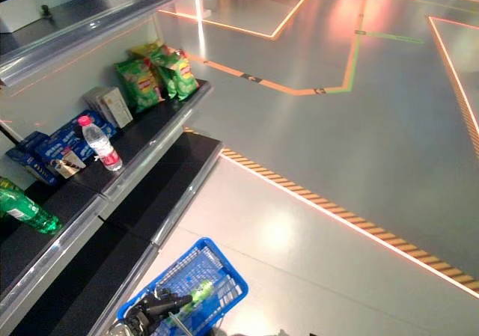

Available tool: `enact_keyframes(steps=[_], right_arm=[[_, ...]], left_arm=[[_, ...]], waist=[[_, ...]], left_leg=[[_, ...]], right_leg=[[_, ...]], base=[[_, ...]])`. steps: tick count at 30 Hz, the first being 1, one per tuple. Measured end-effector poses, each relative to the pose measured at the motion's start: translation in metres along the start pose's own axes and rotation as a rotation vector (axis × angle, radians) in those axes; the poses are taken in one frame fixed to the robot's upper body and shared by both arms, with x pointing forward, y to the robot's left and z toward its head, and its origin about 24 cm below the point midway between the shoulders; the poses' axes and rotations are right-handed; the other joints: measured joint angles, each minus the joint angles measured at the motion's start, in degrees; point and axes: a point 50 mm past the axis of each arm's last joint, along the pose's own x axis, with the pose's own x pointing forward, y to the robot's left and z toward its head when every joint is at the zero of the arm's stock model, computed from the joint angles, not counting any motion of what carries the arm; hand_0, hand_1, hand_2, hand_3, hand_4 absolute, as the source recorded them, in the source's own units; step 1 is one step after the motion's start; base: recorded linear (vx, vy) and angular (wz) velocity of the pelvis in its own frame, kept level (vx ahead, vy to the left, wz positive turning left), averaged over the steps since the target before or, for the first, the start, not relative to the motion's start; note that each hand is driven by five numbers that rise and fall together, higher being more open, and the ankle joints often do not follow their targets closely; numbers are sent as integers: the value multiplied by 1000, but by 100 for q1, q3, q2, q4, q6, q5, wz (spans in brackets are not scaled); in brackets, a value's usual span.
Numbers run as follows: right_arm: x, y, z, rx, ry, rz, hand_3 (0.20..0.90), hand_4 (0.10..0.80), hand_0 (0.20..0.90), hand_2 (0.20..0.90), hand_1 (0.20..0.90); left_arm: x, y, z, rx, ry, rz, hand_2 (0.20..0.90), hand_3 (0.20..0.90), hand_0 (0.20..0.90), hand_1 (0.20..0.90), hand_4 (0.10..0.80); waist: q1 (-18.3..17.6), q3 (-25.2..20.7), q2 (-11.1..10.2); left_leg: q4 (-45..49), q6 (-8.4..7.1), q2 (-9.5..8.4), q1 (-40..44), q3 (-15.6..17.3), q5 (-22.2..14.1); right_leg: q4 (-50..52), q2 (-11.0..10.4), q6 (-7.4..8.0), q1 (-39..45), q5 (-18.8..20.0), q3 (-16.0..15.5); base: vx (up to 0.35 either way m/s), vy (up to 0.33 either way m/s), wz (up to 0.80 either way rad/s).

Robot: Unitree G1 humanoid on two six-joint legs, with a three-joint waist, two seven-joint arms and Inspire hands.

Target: Pick up the drink and place into the basket.

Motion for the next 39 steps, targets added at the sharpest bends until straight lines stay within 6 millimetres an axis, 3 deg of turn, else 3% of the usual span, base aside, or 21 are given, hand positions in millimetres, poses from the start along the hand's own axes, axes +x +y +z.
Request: enact_keyframes(steps=[1, 3, 5, 7, 10, 11, 13, 14, 15, 17, 18, 20, 25, 28, 29, 30, 31, 32, 35, 36, 39], right_arm=[[0, 0, 1, 1, -5, -1, 900, 800, 900, 900, 900], [0, -2, 2, 13, -8, -3, 900, 800, 900, 900, 900], [0, -1, 2, 8, -15, 2, 900, 800, 900, 900, 900], [0, -1, 7, 8, -32, 4, 900, 800, 900, 900, 900], [1, -4, 14, 23, -50, -1, 900, 800, 900, 900, 900], [1, -5, 13, 10, -46, 0, 900, 800, 900, 900, 900], [1, -4, 12, 13, -39, 0, 900, 800, 900, 900, 900], [0, -2, 1, 27, -9, 2, 900, 800, 900, 900, 900], [0, 1, -3, 42, 4, 5, 900, 800, 900, 900, 900], [-1, -1, -9, 50, 16, -1, 900, 800, 900, 900, 900], [-2, -3, -11, 60, 24, -6, 900, 800, 900, 900, 900], [0, -9, 13, 65, -32, -19, 900, 800, 900, 900, 900], [2, -6, 41, 57, -111, -2, 900, 800, 900, 900, 900], [3, -1, 40, 49, -115, 20, 900, 800, 900, 900, 900], [2, -4, 33, 59, -100, 8, 900, 800, 900, 900, 900], [2, -6, 28, 61, -87, -1, 900, 800, 900, 900, 900], [0, -14, 18, 64, -50, -35, 900, 800, 900, 900, 900], [0, -16, 21, 67, -55, -45, 900, 800, 900, 900, 900], [0, -20, 30, 72, -90, -63, 900, 800, 900, 900, 900], [-1, -29, 35, 84, -106, -87, 900, 800, 900, 900, 900], [-1, -27, 33, 81, -110, -81, 900, 800, 900, 900, 900]], left_arm=[[0, 0, -1, 2, 2, 0, 300, 200, 300, 300, 100], [-2, 6, -1, 17, 12, 12, 300, 200, 300, 300, 100], [-4, 11, -1, 14, 14, 30, 300, 200, 300, 300, 100], [-4, 12, 4, 13, -1, 44, 300, 200, 300, 300, 100], [-1, 9, 9, 21, -8, 44, 300, 200, 300, 300, 100], [2, 6, 13, 22, -6, 43, 300, 200, 300, 300, 100], [1, 7, 12, 24, 0, 45, 300, 200, 300, 300, 100], [0, 10, 11, 36, 7, 45, 300, 200, 300, 300, 100], [-4, 15, 2, 40, 31, 61, 300, 200, 300, 300, 100], [-3, 9, -4, 23, 29, 60, 300, 200, 300, 300, 100], [-1, 6, -1, 40, 19, 37, 300, 200, 300, 300, 100], [-3, 6, -4, 22, 13, 15, 300, 200, 300, 300, 100], [-5, 10, -7, 16, 26, 37, 300, 200, 300, 300, 100], [-7, 12, -11, 3, 30, 43, 300, 200, 300, 300, 100], [-2, 5, -4, 34, 22, 19, 300, 200, 300, 300, 100], [0, 1, 1, 62, 21, 3, 300, 200, 300, 300, 100], [7, -14, 13, 150, 4, -68, 300, 200, 300, 300, 100], [6, -13, 12, 160, 4, -75, 300, 200, 300, 300, 100], [4, -12, 5, 156, 26, -72, 300, 200, 300, 300, 100], [3, -16, -5, 134, 45, -82, 300, 200, 300, 300, 100], [4, -21, -7, 120, 45, -88, 300, 200, 300, 300, 100]], waist=[[-12, -5, 10], [48, 22, -90], [-15, -7, -133], [-20, -3, -123], [-140, 50, 40], [-299, 95, 105], [-304, 85, 88], [-333, -1, -177], [-283, -2, -226], [-479, -67, -86], [-530, -104, -9], [-361, -54, 106], [-402, -101, -38], [-306, -167, -65], [-353, -158, -88], [-375, -160, -132], [-470, -110, -209], [-404, -94, -116], [-450, -88, 20], [-481, -97, 280], [-482, -6, 293]], left_leg=[[0, 8, 35, 29, -57, -7], [-6, 163, -161, 256, -417, -222], [2, 225, -193, 376, -899, -256], [25, 203, -170, 322, -1285, -228], [45, 204, -39, 266, -2293, -265], [306, 121, 11, 180, -2617, -304], [353, 151, -30, 186, -2592, -327], [522, -84, -211, 212, -2681, -674], [542, -115, -219, 302, -2824, -768], [791, -269, -67, 157, -3344, -986], [975, -326, 5, 68, -3269, -981], [974, -396, 33, 95, -2713, -959], [904, -459, 176, 64, -2764, -902], [858, -651, 299, -146, -2656, -756], [766, -767, 214, -388, -2329, -395], [716, -878, 183, -502, -2144, -224], [334, -956, 252, -664, -948, 249], [333, -846, 423, -617, -507, 158], [243, -775, 649, -386, -146, 97], [90, -842, 764, -65, -247, 158], [4, -814, 684, -47, -271, 111]], right_leg=[[334, -32, 0, -118, 2, 7], [2343, -311, 123, -782, 251, 576], [2773, -279, -9, -1190, 96, 904], [2285, -233, -139, -1460, -68, 899], [608, 64, -356, -1696, 22, 1127], [-540, 168, -352, -1627, 513, 1435], [-842, 111, -335, -1636, 731, 1468], [-1669, -83, -374, -1504, 1156, 1710], [-1641, -121, -117, -1370, 1765, 1887], [-1664, 136, -176, -1029, 1408, 2117], [-1638, 233, -298, -916, 1299, 2060], [-1212, 289, -386, -896, 1028, 1876], [-807, 410, -435, -849, 556, 1824], [-866, 399, -536, -820, 470, 1475], [-1028, 359, -557, -690, 545, 1069], [-1139, 252, -589, -643, 547, 986], [-1647, 52, -616, -485, 777, 410], [-1711, 66, -664, -508, 804, 355], [-1709, 22, -597, -521, 856, 231], [-1692, 108, -525, -536, 873, 242], [-1711, 37, -397, -515, 926, 228]], base=[[187, 87, 85], [170, 28, 99], [190, -49, 122], [242, -156, 115], [274, -179, 151], [177, -97, 172], [219, -106, 146], [463, -222, 168], [470, -225, 195], [170, -111, 173], [299, -240, 194], [334, -298, 142], [116, -221, 84], [-36, -172, 79], [-139, -55, 138], [-142, 15, 247], [-92, 36, 188], [-69, 55, 155], [1, 55, 46], [18, 86, 20], [55, 42, 20]])
